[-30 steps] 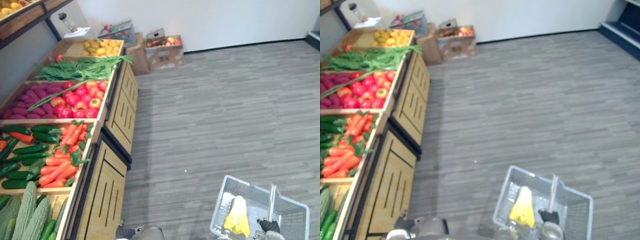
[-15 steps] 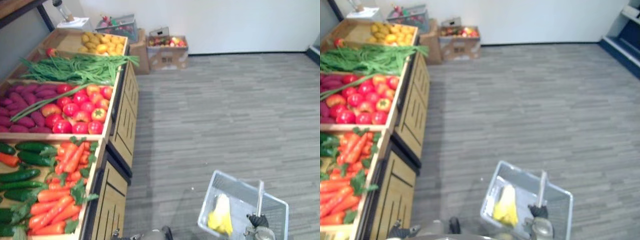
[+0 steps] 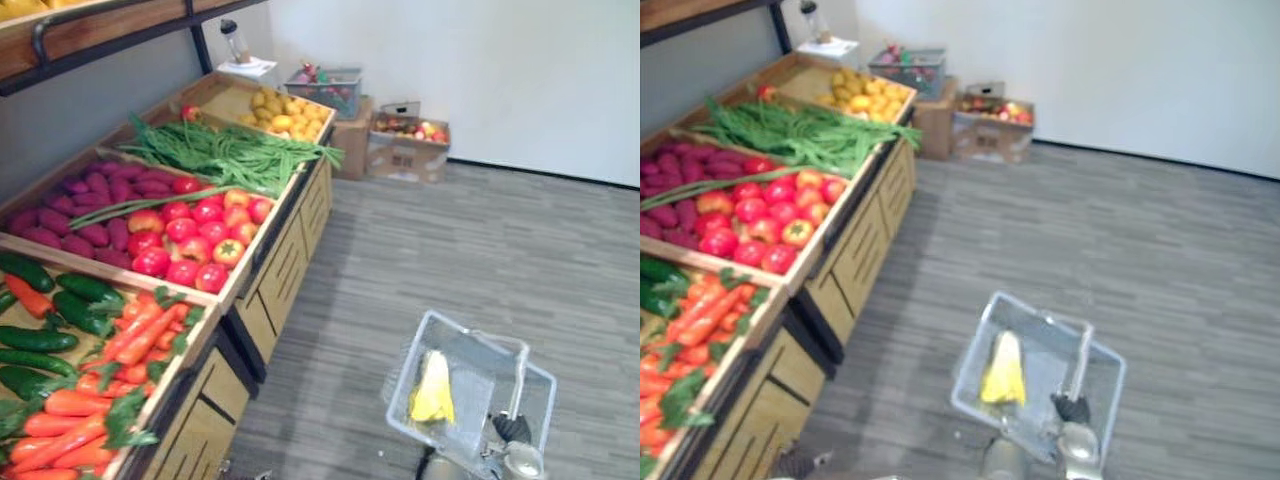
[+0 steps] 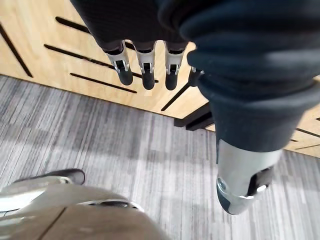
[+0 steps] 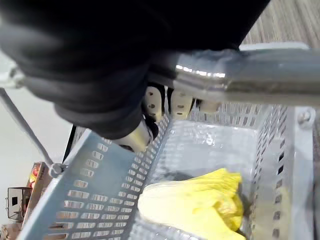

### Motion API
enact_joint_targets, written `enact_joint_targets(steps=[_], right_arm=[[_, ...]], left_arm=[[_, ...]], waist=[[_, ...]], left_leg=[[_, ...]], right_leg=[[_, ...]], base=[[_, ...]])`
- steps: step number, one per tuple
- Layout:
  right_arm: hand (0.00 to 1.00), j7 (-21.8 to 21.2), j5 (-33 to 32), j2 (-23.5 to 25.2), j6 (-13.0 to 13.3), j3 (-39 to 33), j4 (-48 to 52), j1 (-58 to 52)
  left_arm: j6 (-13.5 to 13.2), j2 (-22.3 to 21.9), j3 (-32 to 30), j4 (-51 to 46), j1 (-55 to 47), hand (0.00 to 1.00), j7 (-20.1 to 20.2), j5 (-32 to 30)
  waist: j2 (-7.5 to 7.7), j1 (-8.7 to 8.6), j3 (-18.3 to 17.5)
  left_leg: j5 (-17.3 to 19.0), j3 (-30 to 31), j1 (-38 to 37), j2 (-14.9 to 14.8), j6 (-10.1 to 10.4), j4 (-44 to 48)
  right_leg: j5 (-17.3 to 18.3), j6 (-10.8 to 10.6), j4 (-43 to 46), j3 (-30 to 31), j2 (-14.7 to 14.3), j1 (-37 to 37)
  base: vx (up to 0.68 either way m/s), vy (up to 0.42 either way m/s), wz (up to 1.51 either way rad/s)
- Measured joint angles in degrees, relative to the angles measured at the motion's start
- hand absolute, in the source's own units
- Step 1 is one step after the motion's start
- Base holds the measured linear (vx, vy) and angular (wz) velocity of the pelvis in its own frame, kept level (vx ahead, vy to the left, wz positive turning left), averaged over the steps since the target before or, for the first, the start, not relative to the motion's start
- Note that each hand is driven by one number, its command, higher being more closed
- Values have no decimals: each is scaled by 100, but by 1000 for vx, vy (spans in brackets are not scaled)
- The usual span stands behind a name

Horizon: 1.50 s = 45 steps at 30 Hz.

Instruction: Pick vegetable in the basket

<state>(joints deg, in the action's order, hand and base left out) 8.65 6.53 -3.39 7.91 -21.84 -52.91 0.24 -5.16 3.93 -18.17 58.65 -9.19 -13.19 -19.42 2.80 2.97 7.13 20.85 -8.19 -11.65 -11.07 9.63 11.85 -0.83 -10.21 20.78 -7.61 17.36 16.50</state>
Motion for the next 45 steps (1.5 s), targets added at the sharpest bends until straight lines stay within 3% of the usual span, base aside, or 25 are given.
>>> enact_joint_targets(steps=[1,2,6,8,10,11,13,15,19,21,22,23,24,27,29,31,32,33,34,35,36,39,41,43,45], right_arm=[[100,-4,24,-194,-19,-26,11,98],[100,-5,24,-305,-30,-20,-140,173],[100,52,22,-531,-56,-24,-567,193],[100,87,21,-602,-124,-87,-721,135],[100,105,21,-702,-146,-162,-769,-80],[100,123,18,-740,-157,-327,-848,-181],[100,196,11,-861,-236,-653,-949,-260],[100,218,15,-904,-242,-766,-1078,-236],[100,225,7,-734,-247,-1151,-1128,-256],[100,217,-1,-645,-234,-1145,-1084,-221],[100,206,-2,-522,-220,-1127,-1026,-154],[100,205,-2,-397,-216,-1133,-911,-155],[100,206,-1,-357,-214,-1141,-844,-162],[100,214,-1,-367,-168,-1230,-796,-257],[100,197,1,-358,-163,-1264,-812,-276],[100,182,15,-362,-164,-1238,-795,-268],[100,221,13,-344,-181,-1212,-695,-207],[100,226,3,-339,-184,-1128,-559,-203],[100,228,-15,-311,-165,-1111,-510,-204],[100,232,-28,-204,-147,-1104,-512,-216],[100,204,-28,-130,-95,-1031,-548,-253],[100,237,-41,-92,-62,-928,-646,-302],[100,234,-50,-62,-22,-928,-641,-343],[100,237,-231,5,-45,-985,-651,-384],[100,238,-279,71,-46,-1107,-649,-465]], left_arm=[[-26,-261,-16,2,60,0,-3,-57],[-58,-265,-18,18,34,0,-14,-108],[-61,-267,-19,35,62,0,-31,-102],[-47,-177,13,43,58,0,-38,-92],[-51,-62,201,41,121,0,-39,-95],[-49,4,337,43,184,0,-37,-97],[-50,74,601,4,185,0,-42,-101],[-49,96,687,4,151,0,-43,-100],[-31,248,772,39,38,0,-29,-106],[33,191,729,82,36,0,-36,-105],[43,176,624,141,-11,0,-38,-106],[55,175,497,208,-12,0,-43,-107],[63,185,428,214,15,0,-43,-110],[80,-63,189,359,15,0,-34,-120],[85,-62,217,439,-10,0,-12,-149],[81,-49,266,445,-20,0,-11,-162],[86,-6,267,438,-17,0,-11,-161],[90,14,269,389,-16,0,-11,-160],[92,39,280,381,-23,0,-11,-161],[100,122,318,328,5,0,-17,-157],[93,280,321,227,4,0,-19,-155],[96,296,256,206,203,0,-31,-153],[97,203,210,206,304,0,-51,-152],[86,100,185,189,434,0,-92,-158],[68,57,-76,163,448,0,-131,-174]], waist=[[-343,43,-40],[-372,54,-49],[-421,-19,-109],[-328,-116,-105],[-255,-137,-82],[-224,-149,-68],[-205,-126,-71],[-208,-113,-74],[-15,-118,-182],[-154,-124,-150],[-178,-110,-119],[-58,-96,-143],[12,-111,-126],[-251,-98,-210],[-283,-118,-229],[-289,-124,-217],[-216,-102,-190],[-182,-109,-184],[-170,-129,-183],[-163,-154,-162],[18,-160,-96],[196,-154,-36],[111,-146,12],[18,-142,36],[77,-145,-1]], left_leg=[[-230,586,42,-268,-45,0],[-583,985,67,-337,-30,46],[-1619,1720,669,-569,-216,477],[-2504,1588,1002,-682,-234,526],[-2383,318,1399,-880,-335,989],[-2027,-571,1722,-905,-418,1366],[-1588,-1461,2080,-462,-417,1380],[-1585,-1860,2185,13,-585,856],[-1932,-1919,1954,589,-1229,-266],[-1953,-1768,1916,456,-1259,-259],[-1972,-1792,1838,369,-1257,-261],[-1980,-1825,1805,457,-1235,-265],[-1973,-1813,1774,515,-1229,-281],[-2016,-2038,1426,557,-1083,-908],[-1841,-2084,1313,734,-988,-1030],[-1870,-2095,1180,806,-956,-1223],[-1868,-2026,1086,850,-982,-1268],[-1832,-1910,1023,844,-1036,-1261],[-1810,-1795,1001,817,-1069,-1243],[-1779,-1599,976,754,-1101,-1212],[-1773,-1432,940,730,-1107,-1215],[-1717,-1071,931,676,-1027,-1190],[-1626,-868,925,549,-939,-1087],[-1457,-586,941,347,-728,-914],[-1316,-375,957,324,-515,-802]], right_leg=[[848,189,826,-172,-290,292],[1198,319,1267,-254,-309,362],[1478,591,1035,-982,-424,-90],[1459,680,522,-1585,-398,-668],[1452,683,1,-2286,-332,-1303],[1449,677,-280,-2797,-291,-1703],[1438,658,-565,-3426,-306,-2187],[1431,645,-585,-3803,-370,-2400],[1266,407,-302,-4216,-203,-2569],[1383,347,102,-4152,-118,-2427],[1427,294,-865,-4081,-362,-2546],[776,484,-1598,-4051,-361,-2577],[529,285,-1590,-4066,-277,-2582],[561,243,-1275,-4123,-232,-2686],[912,167,-401,-4276,210,-2627],[856,255,610,-4115,648,-2363],[521,781,1658,-3458,1019,-1896],[65,1118,2186,-2799,1044,-1527],[-17,989,2453,-2293,948,-1267],[290,655,2736,-1456,564,-922],[703,602,2702,-1040,280,-731],[1031,605,1585,-888,-126,-455],[1000,563,698,-654,-399,-456],[791,305,-529,-117,-699,-461],[550,290,-958,87,-665,-477]], base=[[547,-830,23],[481,-686,26],[337,-413,67],[349,-316,136],[281,-231,179],[168,-75,187],[154,13,187],[137,70,140],[188,76,131],[118,28,60],[100,-104,30],[69,-148,31],[68,-144,44],[6,11,34],[5,106,47],[56,164,47],[94,160,40],[113,138,42],[141,58,54],[165,37,76],[192,10,80],[170,-50,70],[173,-114,52],[256,-231,54],[247,-261,65]])
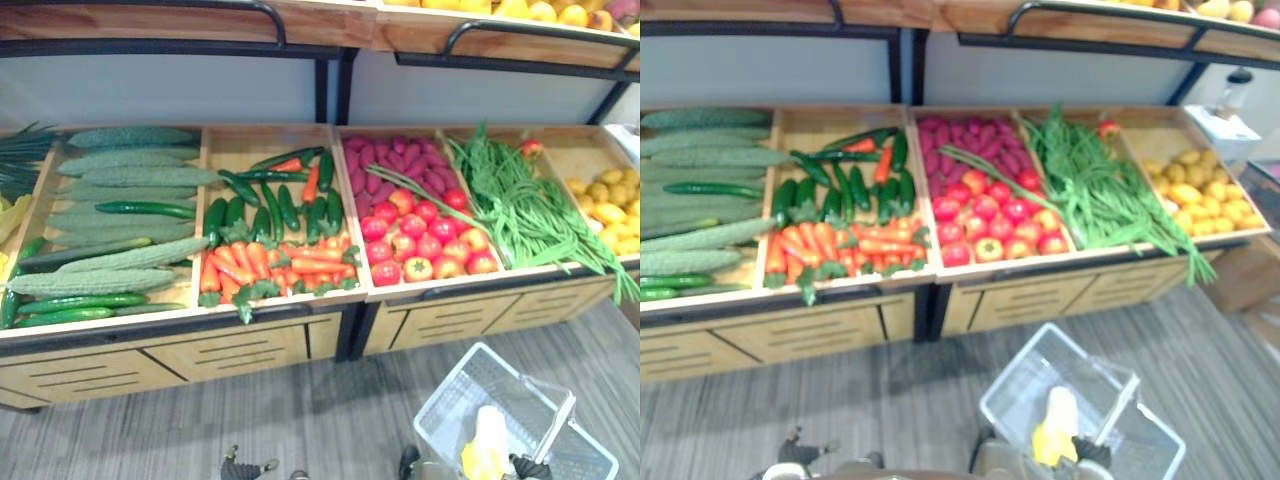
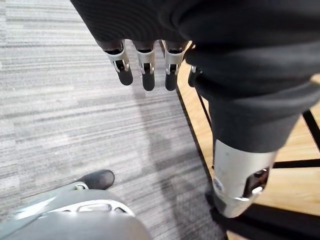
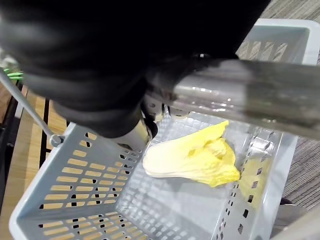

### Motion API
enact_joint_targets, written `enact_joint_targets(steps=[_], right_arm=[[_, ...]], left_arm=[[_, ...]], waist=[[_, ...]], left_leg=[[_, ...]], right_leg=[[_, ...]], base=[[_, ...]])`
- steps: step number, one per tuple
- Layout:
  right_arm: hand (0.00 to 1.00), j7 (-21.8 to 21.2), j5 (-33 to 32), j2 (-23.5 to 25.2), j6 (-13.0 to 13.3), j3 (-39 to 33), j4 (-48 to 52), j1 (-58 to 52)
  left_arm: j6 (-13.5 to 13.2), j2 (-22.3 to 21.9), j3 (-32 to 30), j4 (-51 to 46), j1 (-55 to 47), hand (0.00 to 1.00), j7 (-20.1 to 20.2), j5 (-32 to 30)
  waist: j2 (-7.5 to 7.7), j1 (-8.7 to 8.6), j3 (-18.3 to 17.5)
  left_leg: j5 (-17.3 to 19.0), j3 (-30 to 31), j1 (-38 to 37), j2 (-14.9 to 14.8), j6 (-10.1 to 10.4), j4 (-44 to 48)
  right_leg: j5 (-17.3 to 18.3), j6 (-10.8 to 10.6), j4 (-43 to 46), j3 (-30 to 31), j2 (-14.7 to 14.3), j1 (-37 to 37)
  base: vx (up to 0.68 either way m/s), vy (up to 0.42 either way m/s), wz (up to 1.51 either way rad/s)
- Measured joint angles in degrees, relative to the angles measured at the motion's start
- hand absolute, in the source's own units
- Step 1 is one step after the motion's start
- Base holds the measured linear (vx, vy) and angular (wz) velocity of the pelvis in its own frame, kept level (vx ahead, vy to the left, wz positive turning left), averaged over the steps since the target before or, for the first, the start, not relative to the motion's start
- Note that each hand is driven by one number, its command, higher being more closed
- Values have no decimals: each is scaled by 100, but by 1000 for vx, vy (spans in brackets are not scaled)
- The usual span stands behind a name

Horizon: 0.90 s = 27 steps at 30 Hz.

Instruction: Pick vegetable in the basket

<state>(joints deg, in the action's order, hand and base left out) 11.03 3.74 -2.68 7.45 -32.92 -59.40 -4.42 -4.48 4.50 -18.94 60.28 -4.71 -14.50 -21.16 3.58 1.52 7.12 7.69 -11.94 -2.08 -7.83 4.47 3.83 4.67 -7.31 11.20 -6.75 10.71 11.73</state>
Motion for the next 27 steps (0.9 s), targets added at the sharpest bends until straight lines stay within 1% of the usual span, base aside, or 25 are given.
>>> enact_joint_targets(steps=[1,2,3,4,5,6,7,8,9,10,12,13,15,16,17,18,19,20,21,22,23,24,27], right_arm=[[100,-1,-1,40,1,-43,3,-119],[100,-1,-2,43,-3,-49,1,-164],[100,5,-21,-27,-8,-76,9,-175],[100,2,-27,-95,-14,-118,7,-167],[100,-20,1,-201,-32,-137,48,-115],[100,-25,13,-206,-37,-156,63,-108],[100,-29,20,-200,-57,-158,56,-103],[100,-30,25,-179,-89,-168,51,-105],[100,-24,25,-160,-116,-247,40,-126],[100,-12,24,-155,-118,-268,40,-174],[100,-4,24,-163,-119,-267,43,-197],[100,-12,30,-184,-116,-254,61,-177],[100,-12,31,-181,-116,-256,88,-151],[100,-12,31,-153,-116,-255,105,-148],[100,-4,33,-125,-117,-257,124,-159],[100,2,33,-99,-119,-261,125,-159],[100,30,33,-73,-116,-257,126,-169],[100,42,34,-72,-116,-259,145,-170],[100,44,37,-29,-123,-258,144,-164],[100,44,57,26,-119,-261,166,-181],[100,46,67,68,-118,-259,173,-195],[100,39,69,94,-118,-254,171,-211],[100,44,71,72,-116,-269,171,-264]], left_arm=[[1,6,-181,-21,18,0,-23,0],[8,11,-255,-26,20,0,-41,0],[15,-99,-390,-29,-7,0,-50,2],[7,-263,-451,-45,-157,0,-57,3],[11,-440,-516,-47,-195,0,-55,3],[11,-476,-575,-61,-196,0,-53,11],[13,-492,-617,-78,-195,0,-53,14],[13,-485,-630,-124,-188,0,-50,18],[14,-476,-634,-217,-178,0,-49,18],[13,-462,-626,-299,-170,0,-51,23],[8,-473,-611,-377,-174,0,-62,50],[7,-481,-617,-386,-170,0,-89,81],[8,-485,-619,-386,-169,0,-106,84],[8,-486,-622,-385,-167,0,-117,82],[9,-482,-630,-386,-164,0,-121,82],[8,-477,-630,-387,-165,0,-126,81],[7,-473,-625,-388,-164,0,-153,83],[6,-465,-618,-400,-138,0,-172,84],[7,-439,-620,-403,-129,0,-179,84],[7,-421,-610,-410,-169,0,-201,81],[8,-400,-609,-410,-241,0,-228,76],[7,-346,-608,-410,-302,0,-267,75],[-6,-308,-503,-408,-317,0,-272,62]], waist=[[140,-18,-88],[172,-20,-118],[13,-11,-174],[-212,21,-298],[-424,8,-300],[-463,12,-296],[-465,12,-295],[-437,5,-276],[-392,2,-243],[-339,4,-216],[-321,24,-211],[-322,22,-211],[-325,22,-211],[-329,18,-211],[-332,11,-218],[-321,8,-227],[-305,-21,-250],[-310,-27,-238],[-253,-15,-213],[-222,-5,-223],[-147,7,-279],[-112,21,-334],[-134,11,-409]], left_leg=[[100,115,-15,57,138,53],[142,139,-49,36,205,65],[170,138,-137,-185,280,33],[51,-5,-209,-484,433,9],[-101,-61,-276,-691,565,30],[-163,-54,-284,-746,561,94],[-227,-31,-263,-786,536,211],[-304,30,-108,-835,441,563],[-421,64,134,-891,299,1156],[-561,93,332,-913,215,1662],[-570,-36,474,-941,237,2010],[-537,-204,513,-932,244,2005],[-548,-375,499,-929,229,1572],[-651,-380,485,-932,94,1175],[-688,-314,466,-887,129,912],[-650,-283,412,-820,173,801],[-566,-319,346,-709,246,572],[-362,-401,299,-685,362,421],[-354,-474,286,-639,379,420],[-343,-549,273,-569,363,413],[-334,-682,164,-483,352,327],[-329,-813,59,-396,342,215],[-338,-989,-31,-227,300,7]], right_leg=[[-39,10,-39,-70,131,-34],[-388,-6,49,-100,148,-29],[-241,129,279,-272,-17,-38],[-32,253,420,-400,-240,-8],[162,389,538,-571,-405,-137],[203,445,533,-640,-444,-213],[248,505,527,-723,-459,-308],[302,579,492,-883,-451,-495],[338,637,465,-1049,-412,-725],[383,707,438,-1220,-326,-961],[387,711,345,-1270,-260,-1184],[397,696,260,-1299,-231,-1267],[483,557,199,-1300,-204,-1308],[541,466,209,-1301,-188,-1269],[613,346,318,-1269,-158,-1177],[615,311,333,-1240,-118,-1144],[571,209,303,-1211,-41,-1100],[523,132,273,-1183,-24,-1079],[495,89,250,-1149,24,-1079],[435,7,150,-1087,74,-1085],[330,-54,16,-964,125,-1093],[222,-92,-129,-834,156,-1109],[8,-151,-436,-651,194,-1095]], base=[[307,-345,68],[276,-303,54],[358,-366,27],[471,-386,28],[472,-375,24],[389,-297,29],[239,-228,39],[243,-259,64],[243,-272,89],[167,-183,79],[104,-80,41],[79,-15,12],[51,68,0],[9,163,-1],[-6,176,2],[-26,220,7],[-25,248,6],[-23,264,0],[-24,259,-14],[-9,210,-30],[-11,207,-51],[6,138,-50],[12,103,-35]])
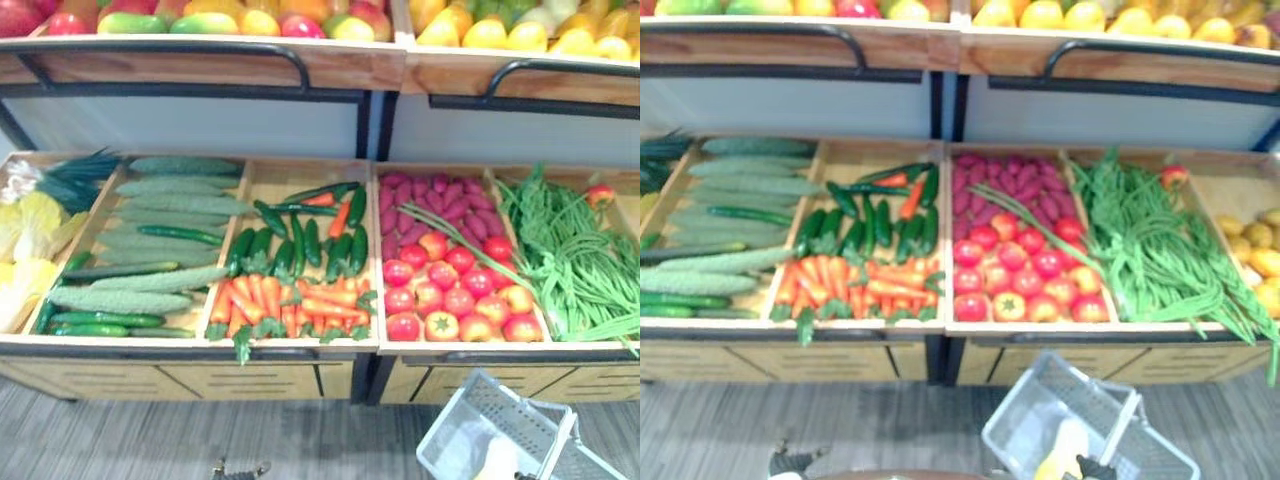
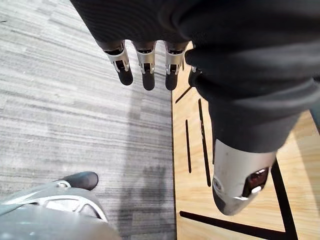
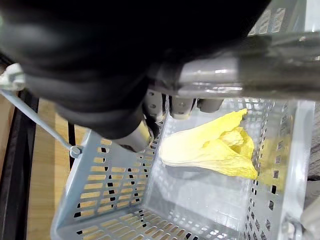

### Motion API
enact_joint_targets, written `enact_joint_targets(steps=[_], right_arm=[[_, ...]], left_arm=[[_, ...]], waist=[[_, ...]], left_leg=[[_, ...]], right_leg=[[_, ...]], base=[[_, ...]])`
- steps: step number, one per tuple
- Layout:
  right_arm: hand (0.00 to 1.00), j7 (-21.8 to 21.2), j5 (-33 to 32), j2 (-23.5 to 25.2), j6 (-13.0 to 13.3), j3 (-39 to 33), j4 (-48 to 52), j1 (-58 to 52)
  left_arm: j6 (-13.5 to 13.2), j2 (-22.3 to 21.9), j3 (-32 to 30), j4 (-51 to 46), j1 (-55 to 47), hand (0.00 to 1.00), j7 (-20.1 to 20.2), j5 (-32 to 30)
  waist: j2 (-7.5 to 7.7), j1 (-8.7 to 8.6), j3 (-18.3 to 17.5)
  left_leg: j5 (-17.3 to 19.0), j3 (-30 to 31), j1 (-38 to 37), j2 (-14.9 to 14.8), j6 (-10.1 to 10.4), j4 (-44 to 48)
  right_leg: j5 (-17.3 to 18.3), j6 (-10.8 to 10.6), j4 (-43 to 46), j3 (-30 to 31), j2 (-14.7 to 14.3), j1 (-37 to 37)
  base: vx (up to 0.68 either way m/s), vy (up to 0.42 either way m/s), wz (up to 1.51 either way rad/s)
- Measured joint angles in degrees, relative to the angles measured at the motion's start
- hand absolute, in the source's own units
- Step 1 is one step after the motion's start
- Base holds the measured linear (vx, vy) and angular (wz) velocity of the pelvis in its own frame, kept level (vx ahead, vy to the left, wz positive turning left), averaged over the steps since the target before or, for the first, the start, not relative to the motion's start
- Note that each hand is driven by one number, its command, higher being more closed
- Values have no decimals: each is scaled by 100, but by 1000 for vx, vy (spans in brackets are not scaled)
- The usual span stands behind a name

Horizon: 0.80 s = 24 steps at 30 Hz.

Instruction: Pick vegetable in the basket

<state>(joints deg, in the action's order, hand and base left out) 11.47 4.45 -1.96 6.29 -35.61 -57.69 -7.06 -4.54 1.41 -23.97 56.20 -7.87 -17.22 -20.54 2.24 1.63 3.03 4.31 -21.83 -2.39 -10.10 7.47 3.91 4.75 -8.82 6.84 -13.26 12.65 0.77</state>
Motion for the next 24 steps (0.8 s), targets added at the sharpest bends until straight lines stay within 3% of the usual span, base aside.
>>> enact_joint_targets(steps=[5,11,15,20,24], right_arm=[[100,7,-4,-160,-1,-15,-151,-91],[100,7,0,-280,32,60,-402,23],[100,60,-2,-318,152,353,-429,9],[100,81,-3,-377,202,530,-537,6],[100,176,-7,-404,284,749,-599,23]], left_arm=[[-40,209,160,94,81,0,-3,-50],[-61,684,413,-51,183,0,-202,-128],[-370,1104,815,-983,118,0,-652,-558],[-428,1458,1014,-1710,-107,0,-1038,-855],[-673,1535,1145,-2596,-116,0,-1485,-1143]], waist=[[-72,-42,-107],[-77,-56,-125],[-56,-58,-128],[-11,-54,-142],[-6,-15,-142]], left_leg=[[-59,-152,-93,200,-67,-284],[-75,-229,-333,209,-56,-530],[-77,-244,-395,258,-53,-644],[-75,-238,-442,283,-55,-687],[-75,-225,-481,286,-55,-692]], right_leg=[[-209,-57,-281,142,37,-4],[-229,-26,-411,278,-58,-105],[-230,-25,-428,296,-45,-112],[-228,0,-449,299,-30,-149],[-206,41,-464,314,-33,-199]], base=[[68,66,-18],[79,5,-11],[44,13,-3],[0,0,0],[4,-2,1]])
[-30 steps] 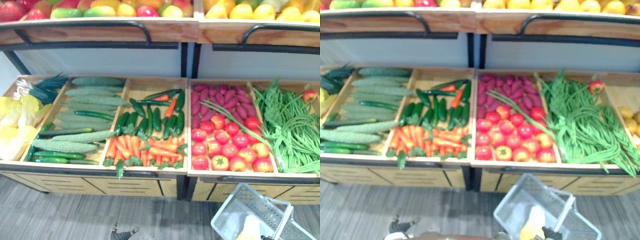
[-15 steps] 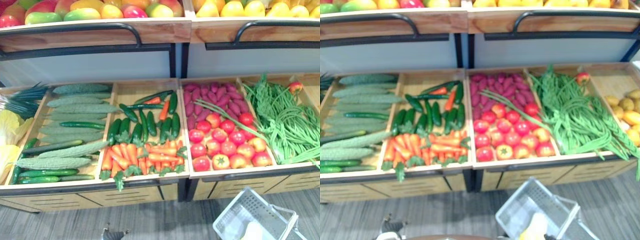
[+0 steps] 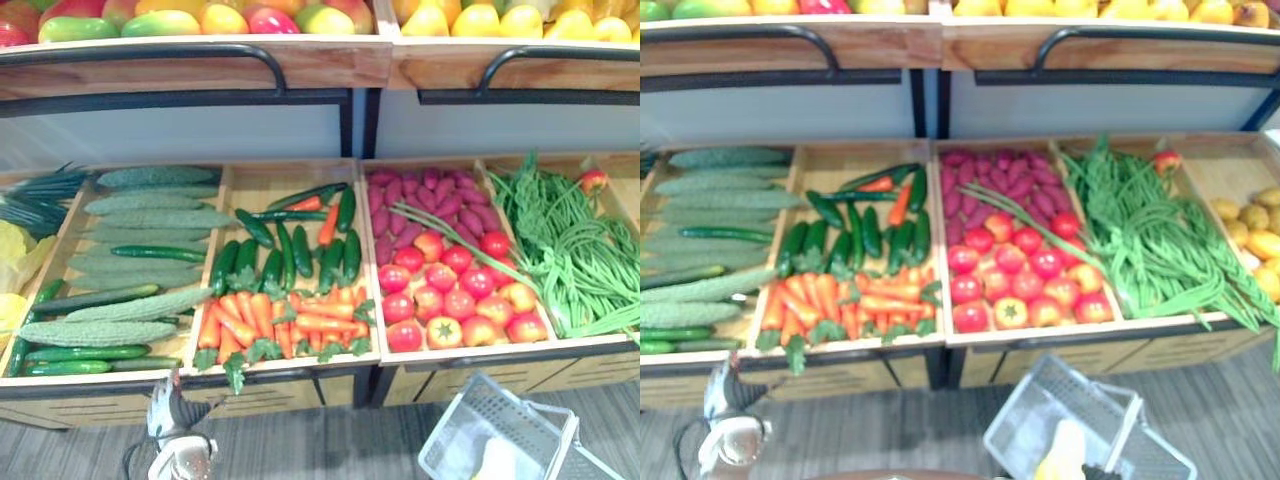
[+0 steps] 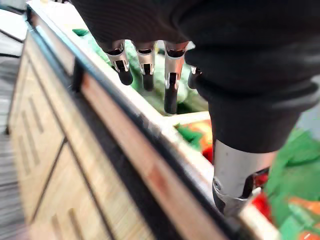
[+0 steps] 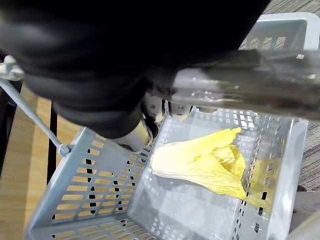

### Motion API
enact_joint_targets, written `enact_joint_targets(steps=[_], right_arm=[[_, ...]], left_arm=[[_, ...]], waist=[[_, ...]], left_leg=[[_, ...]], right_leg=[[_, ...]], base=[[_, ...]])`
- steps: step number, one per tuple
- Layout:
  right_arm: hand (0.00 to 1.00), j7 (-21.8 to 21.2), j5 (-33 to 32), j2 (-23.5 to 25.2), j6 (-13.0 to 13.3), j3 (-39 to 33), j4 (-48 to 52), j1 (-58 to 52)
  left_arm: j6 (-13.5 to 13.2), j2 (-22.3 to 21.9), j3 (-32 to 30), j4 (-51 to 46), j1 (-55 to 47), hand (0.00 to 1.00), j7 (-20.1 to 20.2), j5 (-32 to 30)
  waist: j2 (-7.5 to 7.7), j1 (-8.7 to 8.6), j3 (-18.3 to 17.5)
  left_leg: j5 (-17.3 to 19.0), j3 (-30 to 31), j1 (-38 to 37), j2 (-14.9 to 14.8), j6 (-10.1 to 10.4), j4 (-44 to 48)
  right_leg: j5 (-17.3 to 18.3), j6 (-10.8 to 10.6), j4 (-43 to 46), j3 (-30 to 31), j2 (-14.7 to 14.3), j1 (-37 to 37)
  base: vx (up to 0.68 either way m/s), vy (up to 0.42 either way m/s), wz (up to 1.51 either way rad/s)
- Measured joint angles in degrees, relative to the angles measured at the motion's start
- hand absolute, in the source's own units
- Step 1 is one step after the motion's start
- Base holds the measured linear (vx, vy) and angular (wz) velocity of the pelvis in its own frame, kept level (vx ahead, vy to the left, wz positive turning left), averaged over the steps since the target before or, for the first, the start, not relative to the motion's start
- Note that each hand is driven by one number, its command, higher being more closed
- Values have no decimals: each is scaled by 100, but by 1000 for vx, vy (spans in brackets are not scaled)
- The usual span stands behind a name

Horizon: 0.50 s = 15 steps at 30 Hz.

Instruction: Pick vegetable in the basket

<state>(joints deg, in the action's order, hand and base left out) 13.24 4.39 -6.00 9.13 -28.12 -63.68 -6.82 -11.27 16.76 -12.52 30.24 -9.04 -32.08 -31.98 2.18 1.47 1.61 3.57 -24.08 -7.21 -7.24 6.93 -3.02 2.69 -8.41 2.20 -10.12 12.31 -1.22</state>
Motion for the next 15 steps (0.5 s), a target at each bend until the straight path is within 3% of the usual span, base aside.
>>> enact_joint_targets(steps=[5,15], right_arm=[[100,4,-3,-76,26,47,-22,-2],[100,13,-39,-113,-13,-71,-15,-11]], left_arm=[[-110,69,103,-747,55,0,-366,-74],[-241,275,295,-1541,277,0,-371,-86]], waist=[[-81,-93,-46],[-156,-174,-97]], left_leg=[[0,-23,-6,-1,0,1],[1,-191,-111,-11,1,-40]], right_leg=[[7,12,0,93,-15,24],[7,13,7,332,-60,83]], base=[[-24,-18,-4],[-23,-20,-11]])
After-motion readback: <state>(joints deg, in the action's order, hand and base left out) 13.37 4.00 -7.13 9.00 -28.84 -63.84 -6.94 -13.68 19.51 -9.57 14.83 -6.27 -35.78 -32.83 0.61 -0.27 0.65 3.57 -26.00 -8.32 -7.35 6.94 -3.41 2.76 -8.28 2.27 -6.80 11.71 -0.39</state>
